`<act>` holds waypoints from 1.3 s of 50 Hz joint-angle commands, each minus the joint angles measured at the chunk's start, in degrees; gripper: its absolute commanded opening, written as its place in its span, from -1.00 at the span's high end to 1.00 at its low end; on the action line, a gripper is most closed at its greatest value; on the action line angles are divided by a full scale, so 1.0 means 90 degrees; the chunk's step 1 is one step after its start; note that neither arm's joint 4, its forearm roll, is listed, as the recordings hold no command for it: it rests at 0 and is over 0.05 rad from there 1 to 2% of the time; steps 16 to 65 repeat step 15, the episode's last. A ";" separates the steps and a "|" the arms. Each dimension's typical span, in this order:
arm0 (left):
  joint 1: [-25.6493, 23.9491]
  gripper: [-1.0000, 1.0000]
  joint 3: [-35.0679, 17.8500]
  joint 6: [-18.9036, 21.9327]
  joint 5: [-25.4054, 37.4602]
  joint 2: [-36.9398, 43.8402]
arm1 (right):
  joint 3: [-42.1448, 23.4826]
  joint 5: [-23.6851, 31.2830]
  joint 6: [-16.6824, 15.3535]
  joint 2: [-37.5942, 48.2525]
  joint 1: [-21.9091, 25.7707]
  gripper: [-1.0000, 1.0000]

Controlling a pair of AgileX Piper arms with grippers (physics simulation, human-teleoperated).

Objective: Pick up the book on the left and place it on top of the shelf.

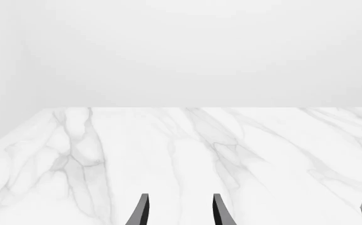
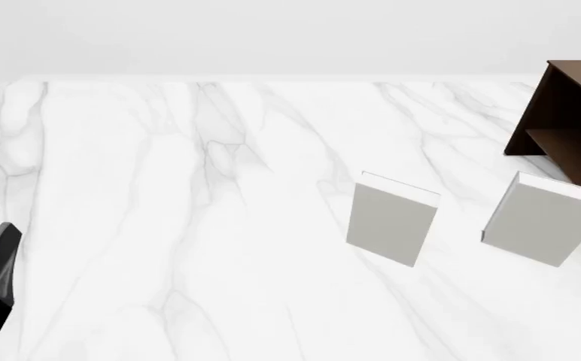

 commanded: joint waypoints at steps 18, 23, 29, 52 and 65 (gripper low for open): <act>0.0000 -1.00 0.0000 0.0000 0.0000 0.0000 | 0.0047 0.0500 0.0971 -0.1555 0.0888 -1.00; 0.0000 -1.00 0.0000 0.0000 0.0000 0.0000 | 0.0047 0.0500 0.0971 -0.1555 0.0888 -1.00; 0.0000 -1.00 0.0000 0.0000 0.0000 0.0000 | 0.0047 0.0500 0.0971 -0.1555 0.0888 -1.00; 0.0000 -1.00 0.0000 0.0000 0.0000 0.0000 | 0.0047 0.0500 0.0971 -0.1555 0.0888 -1.00; 0.0000 -1.00 0.0000 0.0000 0.0000 0.0000 | 0.0047 0.0500 0.0971 -0.1555 0.0888 -1.00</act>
